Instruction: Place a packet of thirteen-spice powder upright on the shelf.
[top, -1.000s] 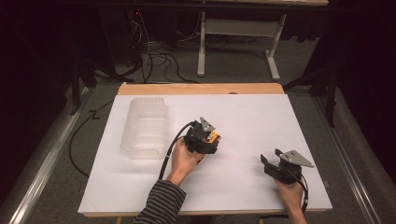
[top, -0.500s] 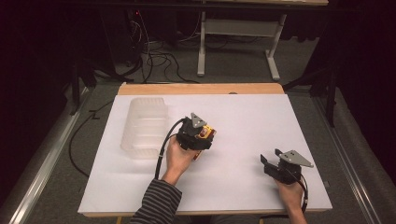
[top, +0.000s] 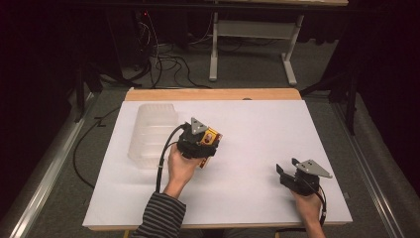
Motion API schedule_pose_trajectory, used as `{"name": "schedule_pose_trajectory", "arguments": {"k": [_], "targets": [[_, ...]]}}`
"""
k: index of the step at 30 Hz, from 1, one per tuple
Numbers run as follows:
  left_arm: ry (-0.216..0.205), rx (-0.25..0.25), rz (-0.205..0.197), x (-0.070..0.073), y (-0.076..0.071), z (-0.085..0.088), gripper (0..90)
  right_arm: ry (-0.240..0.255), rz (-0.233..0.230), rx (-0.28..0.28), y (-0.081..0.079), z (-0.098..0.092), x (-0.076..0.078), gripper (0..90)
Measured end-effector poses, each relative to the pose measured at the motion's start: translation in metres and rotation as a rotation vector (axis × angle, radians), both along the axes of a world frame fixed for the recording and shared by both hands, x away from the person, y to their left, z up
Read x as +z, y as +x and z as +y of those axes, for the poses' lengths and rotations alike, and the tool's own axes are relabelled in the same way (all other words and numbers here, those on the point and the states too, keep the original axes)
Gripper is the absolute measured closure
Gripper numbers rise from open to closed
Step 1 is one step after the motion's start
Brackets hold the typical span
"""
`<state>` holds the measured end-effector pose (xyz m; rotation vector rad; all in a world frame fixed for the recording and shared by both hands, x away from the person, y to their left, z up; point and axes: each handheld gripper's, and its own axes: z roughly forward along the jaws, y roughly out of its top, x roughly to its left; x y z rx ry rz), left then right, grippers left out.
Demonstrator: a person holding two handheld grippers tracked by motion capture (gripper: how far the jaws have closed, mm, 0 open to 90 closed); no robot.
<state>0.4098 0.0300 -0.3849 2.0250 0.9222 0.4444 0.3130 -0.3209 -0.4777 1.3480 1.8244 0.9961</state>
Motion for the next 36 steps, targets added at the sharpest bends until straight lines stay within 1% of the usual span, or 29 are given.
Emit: {"name": "schedule_pose_trajectory", "arguments": {"k": [2, 6, 11, 14, 16, 18, 19, 22, 23, 26, 29, 30, 31, 33, 34, 36], "targets": [[-0.005, 0.017, -0.005, 0.001, -0.001, 0.005, 32.6, -0.002, -0.001, 0.004, 0.0, 0.0, 0.0, 36.2], [0.005, 0.039, -0.013, 0.004, -0.002, 0.013, 32.6, -0.006, -0.002, 0.001, 0.0, 0.001, 0.0, 36.2], [-0.012, 0.064, -0.029, 0.009, -0.003, 0.023, 32.6, -0.011, -0.003, 0.004, 0.0, 0.001, 0.0, 36.2], [-0.014, 0.078, -0.028, 0.011, -0.003, 0.03, 32.6, -0.014, -0.003, 0.003, 0.0, 0.001, 0.0, 36.2], [-0.026, 0.09, -0.029, 0.011, -0.003, 0.034, 32.6, -0.014, -0.003, 0.003, 0.0, 0.001, 0.0, 36.2], [-0.023, 0.09, -0.026, 0.011, -0.003, 0.035, 32.6, -0.014, -0.002, 0.003, 0.0, 0.002, 0.0, 36.2], [-0.027, 0.097, -0.025, 0.011, -0.003, 0.037, 32.6, -0.016, -0.003, 0.004, 0.0, 0.002, 0.0, 36.2], [-0.016, 0.117, -0.031, 0.012, -0.003, 0.041, 32.6, -0.016, -0.003, 0.003, 0.0, 0.002, 0.0, 36.2], [-0.013, 0.126, -0.04, 0.013, -0.003, 0.044, 32.6, -0.014, -0.002, 0.004, -0.001, 0.002, 0.0, 36.2], [-0.013, 0.133, -0.045, 0.014, -0.004, 0.049, 32.6, -0.016, -0.002, 0.004, -0.001, 0.002, 0.0, 36.2], [-0.025, 0.155, -0.049, 0.015, -0.004, 0.056, 32.6, -0.017, -0.005, 0.004, -0.001, 0.002, 0.0, 36.2], [-0.025, 0.155, -0.049, 0.015, -0.004, 0.056, 32.6, -0.017, -0.005, 0.004, -0.001, 0.002, 0.0, 36.2], [-0.035, 0.161, -0.047, 0.015, -0.004, 0.059, 32.6, -0.021, -0.007, 0.005, -0.001, 0.002, 0.0, 36.2], [-0.037, 0.159, -0.043, 0.016, -0.004, 0.061, 32.6, -0.02, -0.006, 0.004, -0.001, 0.002, 0.0, 36.2], [-0.03, 0.175, -0.048, 0.016, -0.004, 0.065, 32.6, -0.025, -0.007, 0.004, 0.0, 0.002, 0.0, 36.2], [-0.03, 0.18, -0.052, 0.016, -0.005, 0.066, 32.6, -0.025, -0.007, 0.004, 0.0, 0.002, 0.0, 36.2]]}}
